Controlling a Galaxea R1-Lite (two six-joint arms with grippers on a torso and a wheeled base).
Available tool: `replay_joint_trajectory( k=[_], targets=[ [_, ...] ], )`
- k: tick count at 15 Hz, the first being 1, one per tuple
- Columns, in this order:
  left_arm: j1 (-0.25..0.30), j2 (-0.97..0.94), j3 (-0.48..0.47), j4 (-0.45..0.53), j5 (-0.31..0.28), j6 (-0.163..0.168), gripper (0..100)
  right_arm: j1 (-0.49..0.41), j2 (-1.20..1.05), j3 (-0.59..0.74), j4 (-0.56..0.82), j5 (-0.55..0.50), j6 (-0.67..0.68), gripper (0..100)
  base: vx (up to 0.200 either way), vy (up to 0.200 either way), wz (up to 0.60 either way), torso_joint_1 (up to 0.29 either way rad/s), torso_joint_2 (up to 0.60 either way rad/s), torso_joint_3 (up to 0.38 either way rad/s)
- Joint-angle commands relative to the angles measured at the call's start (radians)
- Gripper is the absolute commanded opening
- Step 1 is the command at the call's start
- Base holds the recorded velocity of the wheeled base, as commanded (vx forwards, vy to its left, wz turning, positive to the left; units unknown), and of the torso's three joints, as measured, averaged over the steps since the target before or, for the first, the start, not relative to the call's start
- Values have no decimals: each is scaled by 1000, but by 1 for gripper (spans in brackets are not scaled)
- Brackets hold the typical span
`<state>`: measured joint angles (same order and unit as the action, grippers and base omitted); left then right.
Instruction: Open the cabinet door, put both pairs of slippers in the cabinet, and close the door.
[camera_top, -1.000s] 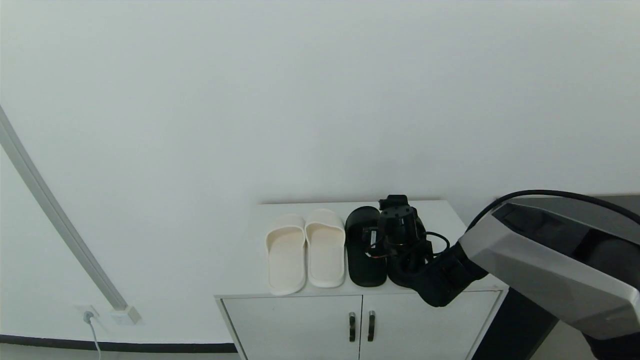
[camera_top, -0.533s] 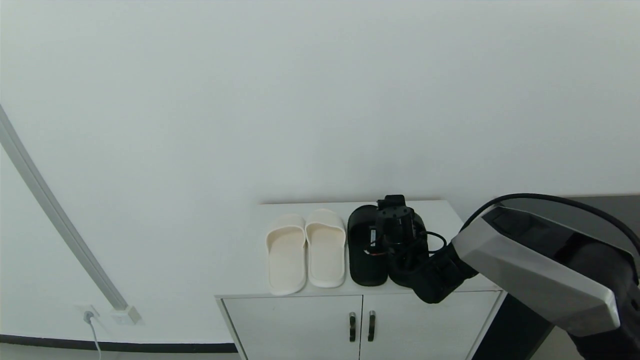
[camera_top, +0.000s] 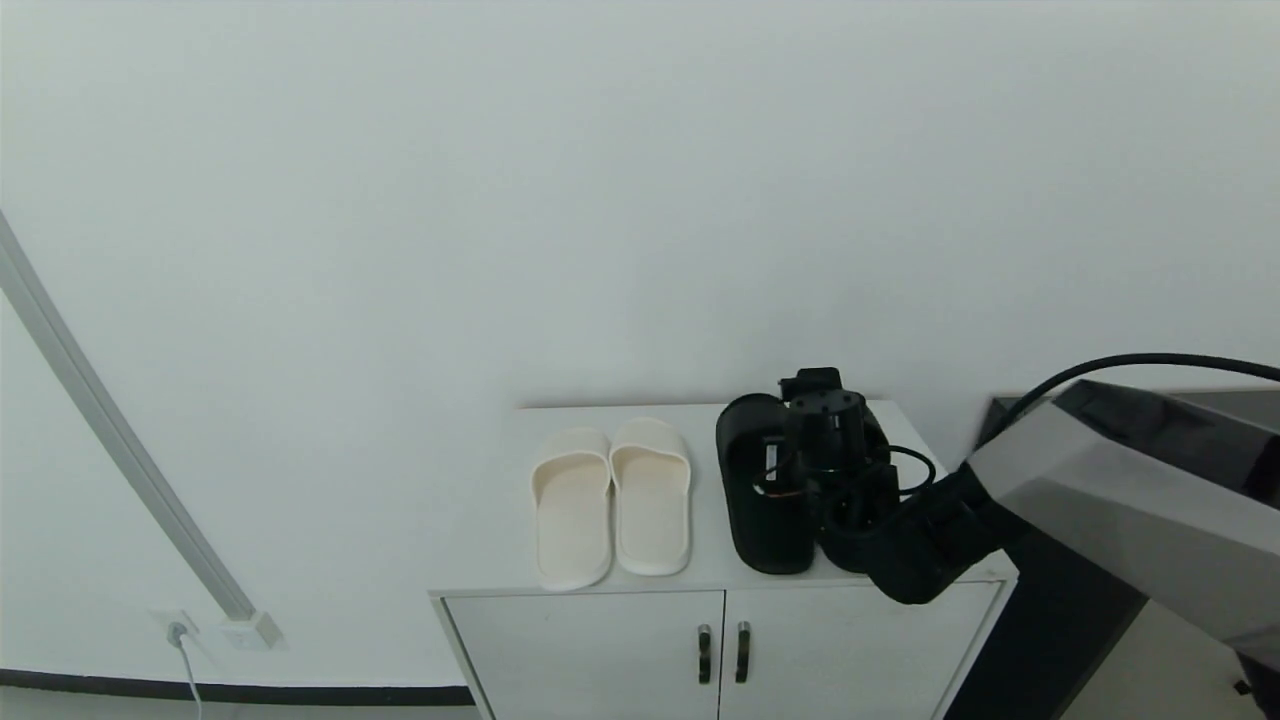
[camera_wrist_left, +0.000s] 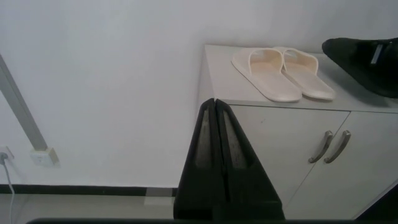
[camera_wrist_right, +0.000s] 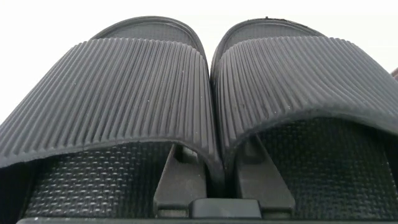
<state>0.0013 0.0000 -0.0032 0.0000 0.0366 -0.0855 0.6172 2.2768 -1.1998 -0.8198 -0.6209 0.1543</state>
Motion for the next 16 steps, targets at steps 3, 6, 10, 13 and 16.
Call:
replay_joint_trajectory(
  k=[3, 6, 10, 13, 16],
  targets=[
    [2, 0, 0, 0, 0, 0, 0, 36, -292, 290, -2, 191, -4, 0, 0, 0, 0, 0, 0, 0],
    [0, 0, 0, 0, 0, 1, 0, 82, -453, 465, -2, 400, -45, 0, 0, 0, 0, 0, 0, 0],
    [2, 2, 0, 0, 0, 1, 0, 128, -594, 635, 5, 647, -91, 0, 0, 0, 0, 0, 0, 0],
    [0, 0, 0, 0, 0, 1, 0, 130, -596, 649, 4, 652, -93, 0, 0, 0, 0, 0, 0, 0],
    [0, 0, 0, 0, 2, 1, 0, 130, -599, 674, -5, 656, -91, 0, 0, 0, 0, 0, 0, 0]
  ],
)
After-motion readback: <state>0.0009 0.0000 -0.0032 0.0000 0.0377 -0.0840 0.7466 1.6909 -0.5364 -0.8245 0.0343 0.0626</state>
